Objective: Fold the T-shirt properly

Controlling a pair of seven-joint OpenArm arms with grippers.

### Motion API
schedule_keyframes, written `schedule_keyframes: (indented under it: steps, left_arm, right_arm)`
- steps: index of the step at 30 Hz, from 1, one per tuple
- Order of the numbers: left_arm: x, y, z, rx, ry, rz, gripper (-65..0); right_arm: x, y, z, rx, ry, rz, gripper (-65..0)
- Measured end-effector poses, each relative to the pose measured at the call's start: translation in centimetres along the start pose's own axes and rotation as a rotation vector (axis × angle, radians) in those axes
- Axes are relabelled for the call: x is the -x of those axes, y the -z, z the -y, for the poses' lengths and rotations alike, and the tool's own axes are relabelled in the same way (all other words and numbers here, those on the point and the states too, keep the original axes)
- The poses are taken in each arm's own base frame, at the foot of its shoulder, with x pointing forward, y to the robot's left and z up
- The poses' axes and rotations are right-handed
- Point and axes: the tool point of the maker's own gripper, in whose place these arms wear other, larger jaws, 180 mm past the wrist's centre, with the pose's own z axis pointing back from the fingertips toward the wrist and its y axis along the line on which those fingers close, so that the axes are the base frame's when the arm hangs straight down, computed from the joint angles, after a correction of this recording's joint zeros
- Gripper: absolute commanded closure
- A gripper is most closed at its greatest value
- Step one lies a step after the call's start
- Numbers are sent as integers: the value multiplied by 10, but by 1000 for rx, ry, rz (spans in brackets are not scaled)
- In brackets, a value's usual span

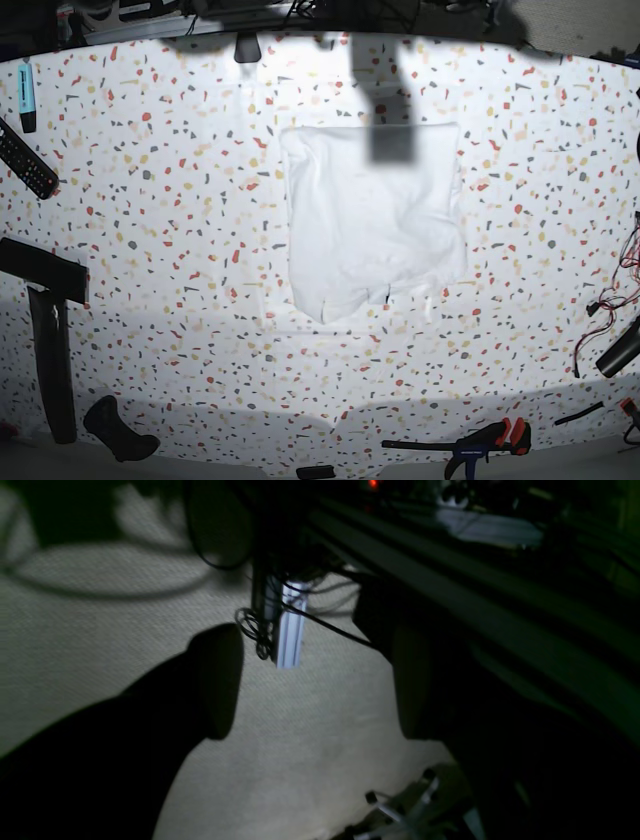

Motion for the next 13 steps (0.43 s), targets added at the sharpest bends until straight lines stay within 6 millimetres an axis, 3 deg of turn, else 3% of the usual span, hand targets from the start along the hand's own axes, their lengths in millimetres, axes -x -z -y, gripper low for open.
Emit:
schedule_keyframes:
  steps: [7, 13]
  left_arm:
    - [5, -2, -8, -35, -11, -9, -449]
    - [-1, -1, -8, -36, -12, 30, -449]
  right_arm:
    - [9, 0, 0, 1, -22, -31, -235]
    - [1, 3, -7, -11, -21, -3, -235]
